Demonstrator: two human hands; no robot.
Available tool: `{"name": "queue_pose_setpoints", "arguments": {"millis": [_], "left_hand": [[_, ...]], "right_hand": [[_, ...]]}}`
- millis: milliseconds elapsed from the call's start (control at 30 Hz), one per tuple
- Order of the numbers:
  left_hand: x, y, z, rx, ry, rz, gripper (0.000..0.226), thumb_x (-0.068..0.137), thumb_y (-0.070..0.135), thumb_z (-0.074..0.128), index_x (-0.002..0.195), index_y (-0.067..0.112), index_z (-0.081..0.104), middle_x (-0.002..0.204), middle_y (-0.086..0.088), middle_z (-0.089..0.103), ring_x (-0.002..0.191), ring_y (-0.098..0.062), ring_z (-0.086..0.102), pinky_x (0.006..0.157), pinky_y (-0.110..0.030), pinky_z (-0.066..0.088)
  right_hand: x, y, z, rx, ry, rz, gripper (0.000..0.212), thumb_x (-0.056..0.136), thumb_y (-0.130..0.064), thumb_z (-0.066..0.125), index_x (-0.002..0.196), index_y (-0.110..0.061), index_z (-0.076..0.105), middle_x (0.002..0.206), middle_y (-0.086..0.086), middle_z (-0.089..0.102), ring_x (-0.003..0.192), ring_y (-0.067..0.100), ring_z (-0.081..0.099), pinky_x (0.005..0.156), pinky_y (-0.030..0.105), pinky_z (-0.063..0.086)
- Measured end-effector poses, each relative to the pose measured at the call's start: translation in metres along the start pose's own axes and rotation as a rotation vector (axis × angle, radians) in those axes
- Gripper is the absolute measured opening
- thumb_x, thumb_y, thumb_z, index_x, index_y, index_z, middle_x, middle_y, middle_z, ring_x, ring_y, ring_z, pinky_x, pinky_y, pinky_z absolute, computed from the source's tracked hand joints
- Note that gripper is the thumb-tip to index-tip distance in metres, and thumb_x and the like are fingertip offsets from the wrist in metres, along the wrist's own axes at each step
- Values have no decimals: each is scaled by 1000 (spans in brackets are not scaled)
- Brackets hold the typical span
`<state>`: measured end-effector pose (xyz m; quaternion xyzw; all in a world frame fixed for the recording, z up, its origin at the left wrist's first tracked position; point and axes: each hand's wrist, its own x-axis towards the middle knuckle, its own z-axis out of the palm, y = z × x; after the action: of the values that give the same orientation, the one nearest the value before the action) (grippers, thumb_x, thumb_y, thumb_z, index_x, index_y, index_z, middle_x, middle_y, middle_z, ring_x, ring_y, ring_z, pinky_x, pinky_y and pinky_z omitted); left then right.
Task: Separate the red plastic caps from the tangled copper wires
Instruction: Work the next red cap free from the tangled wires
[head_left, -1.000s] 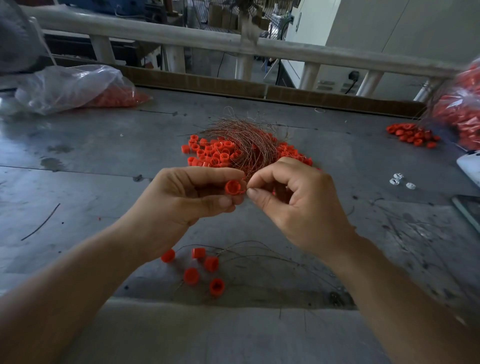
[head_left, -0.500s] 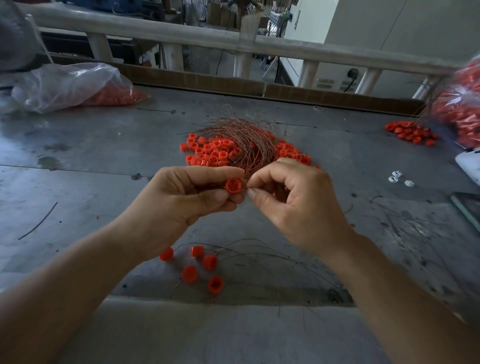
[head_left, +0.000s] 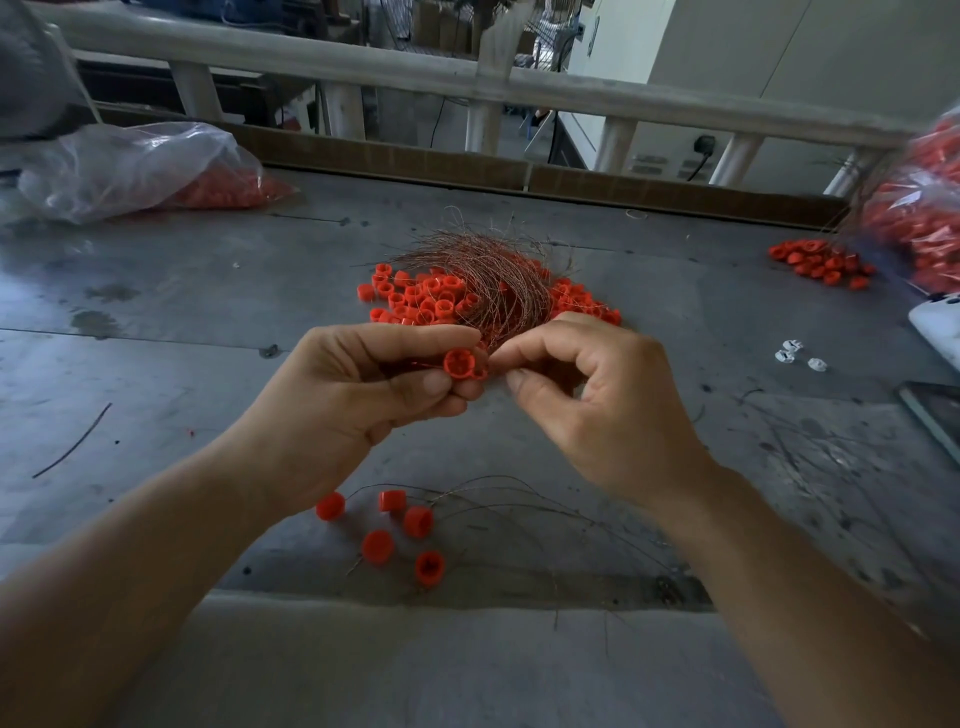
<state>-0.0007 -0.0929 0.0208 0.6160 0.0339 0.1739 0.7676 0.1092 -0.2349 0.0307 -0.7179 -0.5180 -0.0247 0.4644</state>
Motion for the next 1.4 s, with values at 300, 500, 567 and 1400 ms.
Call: {"name": "queue_pose_setpoints", "arguments": {"millis": [300, 500, 567, 1400], "left_hand": [[-1, 2, 0, -133, -119, -8, 26, 60, 7, 63, 82, 12, 76, 85, -8, 73, 72, -13, 70, 62, -17, 55], [-2, 3, -2, -173, -105, -26, 24, 60, 9, 64, 81, 11, 76, 80, -7, 73, 73, -12, 70, 63, -17, 54], [-2, 3, -4, -168, -107, -42, 24, 60, 9, 65, 82, 12, 76, 81, -7, 73, 74, -13, 70, 64, -17, 54], [-5, -5, -2, -103, -149, -158, 39, 50, 24, 83, 86, 12, 76, 86, -12, 73, 80, -20, 71, 67, -19, 54]], "right_hand": [[-2, 1, 5, 258, -62, 128, 31, 71, -7, 69, 71, -30, 49, 62, -12, 57, 58, 2, 54, 54, 16, 44], [0, -2, -2, 217, -96, 82, 21, 77, -21, 71, 69, -24, 52, 57, -4, 56, 50, 7, 51, 47, 18, 41], [5, 0, -15, 181, -33, 145, 21, 76, -38, 65, 67, -22, 54, 53, 0, 61, 42, 8, 52, 41, 16, 39], [20, 60, 13, -462, -49, 234, 2, 80, -18, 67, 82, -18, 68, 71, -16, 42, 65, 1, 41, 57, 15, 27]]}}
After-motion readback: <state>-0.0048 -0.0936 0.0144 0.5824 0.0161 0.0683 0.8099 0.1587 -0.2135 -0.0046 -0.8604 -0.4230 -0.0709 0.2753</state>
